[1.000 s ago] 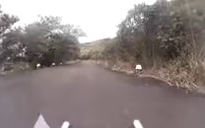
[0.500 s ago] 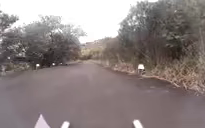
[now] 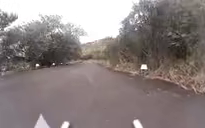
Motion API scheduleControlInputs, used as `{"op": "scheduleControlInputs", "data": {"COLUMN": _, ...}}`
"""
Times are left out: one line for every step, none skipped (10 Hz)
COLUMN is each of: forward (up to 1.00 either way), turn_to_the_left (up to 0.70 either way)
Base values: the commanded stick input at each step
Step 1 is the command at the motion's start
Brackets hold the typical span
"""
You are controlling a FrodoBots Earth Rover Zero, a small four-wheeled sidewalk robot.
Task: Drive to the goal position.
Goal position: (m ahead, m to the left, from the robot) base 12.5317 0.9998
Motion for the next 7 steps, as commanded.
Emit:
{"op": "scheduleControlInputs", "data": {"forward": 0.50, "turn_to_the_left": 0.00}}
{"op": "scheduleControlInputs", "data": {"forward": 0.50, "turn_to_the_left": 0.00}}
{"op": "scheduleControlInputs", "data": {"forward": 0.50, "turn_to_the_left": 0.00}}
{"op": "scheduleControlInputs", "data": {"forward": 0.50, "turn_to_the_left": 0.00}}
{"op": "scheduleControlInputs", "data": {"forward": 0.50, "turn_to_the_left": 0.00}}
{"op": "scheduleControlInputs", "data": {"forward": 0.50, "turn_to_the_left": 0.00}}
{"op": "scheduleControlInputs", "data": {"forward": 0.50, "turn_to_the_left": 0.00}}
